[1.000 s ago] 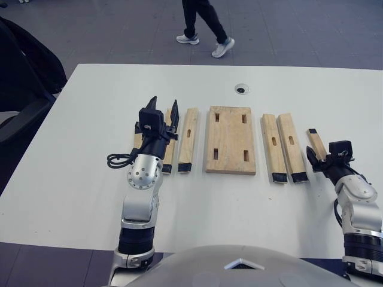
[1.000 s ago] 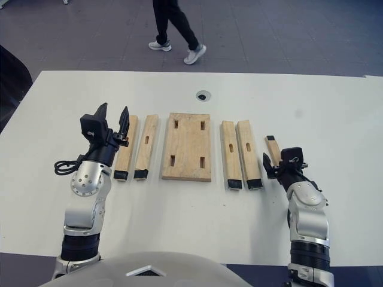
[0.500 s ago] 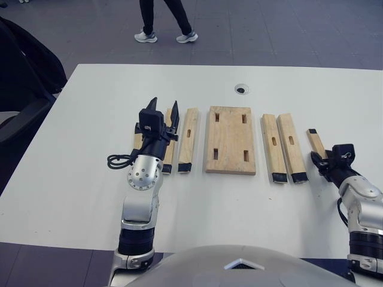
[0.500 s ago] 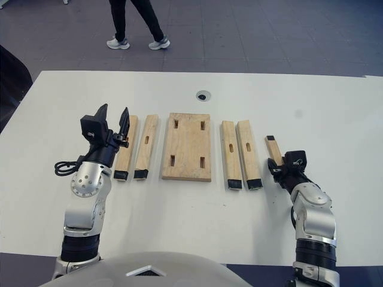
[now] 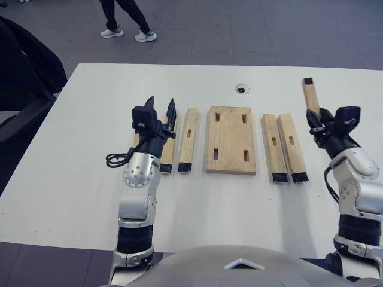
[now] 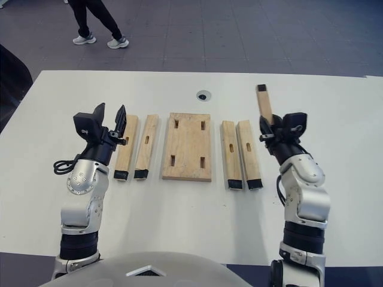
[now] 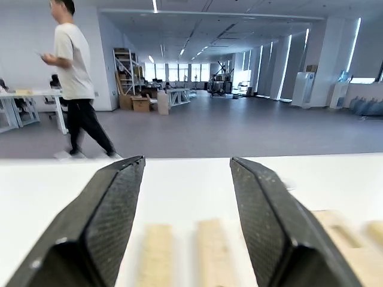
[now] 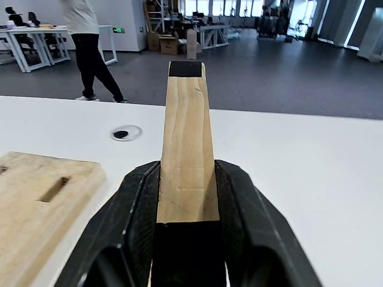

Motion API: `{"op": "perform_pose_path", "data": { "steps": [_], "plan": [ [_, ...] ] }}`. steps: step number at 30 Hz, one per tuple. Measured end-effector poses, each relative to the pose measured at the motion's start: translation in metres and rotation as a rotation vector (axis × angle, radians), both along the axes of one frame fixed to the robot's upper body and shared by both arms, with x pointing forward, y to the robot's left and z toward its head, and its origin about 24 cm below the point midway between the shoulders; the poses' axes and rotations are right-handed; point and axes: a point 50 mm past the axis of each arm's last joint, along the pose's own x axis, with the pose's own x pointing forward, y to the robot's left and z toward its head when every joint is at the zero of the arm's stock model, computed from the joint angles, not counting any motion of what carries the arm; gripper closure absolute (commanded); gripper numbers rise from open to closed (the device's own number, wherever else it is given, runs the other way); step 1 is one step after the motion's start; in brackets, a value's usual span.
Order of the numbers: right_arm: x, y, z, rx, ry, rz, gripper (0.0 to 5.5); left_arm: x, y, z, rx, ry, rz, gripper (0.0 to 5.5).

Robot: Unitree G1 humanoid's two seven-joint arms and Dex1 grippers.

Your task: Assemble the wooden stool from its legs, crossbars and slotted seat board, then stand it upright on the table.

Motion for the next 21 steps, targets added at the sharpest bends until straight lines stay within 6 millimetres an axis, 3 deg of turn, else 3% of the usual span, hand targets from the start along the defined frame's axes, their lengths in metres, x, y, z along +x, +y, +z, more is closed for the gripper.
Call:
{"op": "perform_pose_path", "data": {
  "steps": [2, 5, 10, 16, 21],
  "plan": [
    [0.003, 0.029, 0.002, -0.094, -0.072, 0.136, 4.18, 0.002, -0.01, 0.002, -0.252, 0.072, -0.136, 2.85],
    [0.007, 0.056, 0.013, -0.173, -0.208, 0.289, 4.18, 0.005, -0.024, 0.017, -0.467, 0.116, -0.359, 2.85],
    [0.013, 0.075, 0.019, -0.19, -0.279, 0.414, 4.18, 0.006, -0.033, 0.03, -0.623, 0.161, -0.558, 2.01],
    [0.012, 0.086, 0.02, -0.236, -0.353, 0.467, 4.18, 0.013, -0.043, 0.014, -0.819, 0.315, -0.577, 1.97],
    [0.005, 0.096, 0.019, -0.252, -0.396, 0.539, 4.18, 0.014, -0.047, 0.016, -0.841, 0.313, -0.595, 1.97]
  ]
}}
